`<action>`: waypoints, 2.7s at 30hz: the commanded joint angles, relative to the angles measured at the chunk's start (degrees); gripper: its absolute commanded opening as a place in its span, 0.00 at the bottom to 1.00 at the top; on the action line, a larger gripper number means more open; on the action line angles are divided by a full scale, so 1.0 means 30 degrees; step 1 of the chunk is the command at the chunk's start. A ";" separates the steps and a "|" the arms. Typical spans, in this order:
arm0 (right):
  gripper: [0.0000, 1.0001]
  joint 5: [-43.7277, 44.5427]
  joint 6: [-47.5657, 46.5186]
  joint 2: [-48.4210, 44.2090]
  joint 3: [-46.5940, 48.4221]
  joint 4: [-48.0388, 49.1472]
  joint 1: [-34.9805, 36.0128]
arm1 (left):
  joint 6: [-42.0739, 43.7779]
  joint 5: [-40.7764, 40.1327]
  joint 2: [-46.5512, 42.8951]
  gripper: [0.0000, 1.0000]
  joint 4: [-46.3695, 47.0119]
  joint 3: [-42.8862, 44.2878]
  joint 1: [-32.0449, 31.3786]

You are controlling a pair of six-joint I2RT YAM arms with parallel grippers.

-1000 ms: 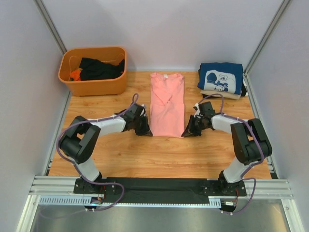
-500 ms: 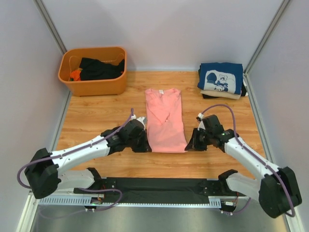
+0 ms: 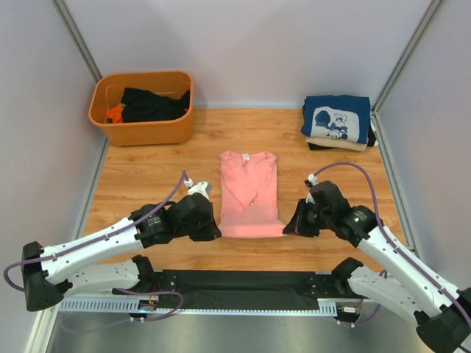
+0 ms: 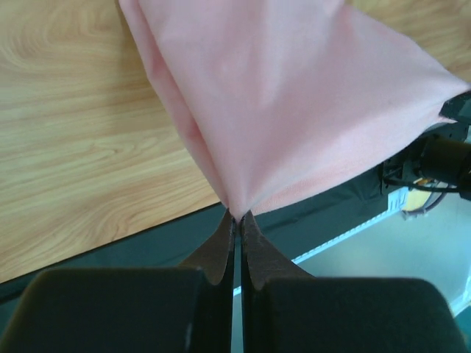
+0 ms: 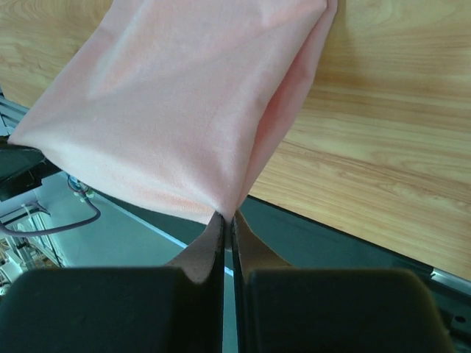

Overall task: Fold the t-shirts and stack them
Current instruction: Fold the tshirt, then neatly place the folded tshirt to the corner

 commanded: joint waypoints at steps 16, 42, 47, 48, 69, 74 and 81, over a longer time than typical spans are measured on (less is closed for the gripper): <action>0.00 0.3963 -0.5371 1.0949 1.1429 -0.1890 -0.3323 | 0.7029 -0.0102 0.6068 0.00 -0.3279 0.8504 0.7874; 0.19 0.0450 -0.6723 2.6740 2.5984 -0.1852 -0.7162 | 0.9668 0.8034 2.4994 0.34 -0.2164 2.4348 1.5025; 0.92 0.0828 -0.6401 3.0090 3.1999 -0.4056 -0.7690 | 0.9698 1.0332 2.7380 0.84 -0.4128 3.0157 1.5291; 0.92 0.0769 -0.6313 2.9335 3.1713 -0.3825 -0.7690 | 0.9755 1.0246 2.6941 0.85 -0.3983 2.9955 1.5232; 0.80 -0.4562 -0.6870 2.6890 1.9082 0.6751 -0.8422 | 1.2070 0.5003 0.8076 0.79 -0.3775 1.0161 1.3474; 0.73 -0.5793 -0.6810 2.8650 1.9758 0.7395 -0.8687 | 1.2802 0.3628 0.5087 0.79 -0.5209 0.7691 1.3474; 0.54 -0.6701 -0.5785 2.9649 1.8734 0.9622 -0.8570 | 1.2657 0.2892 0.2915 0.79 -0.6031 0.6546 1.3474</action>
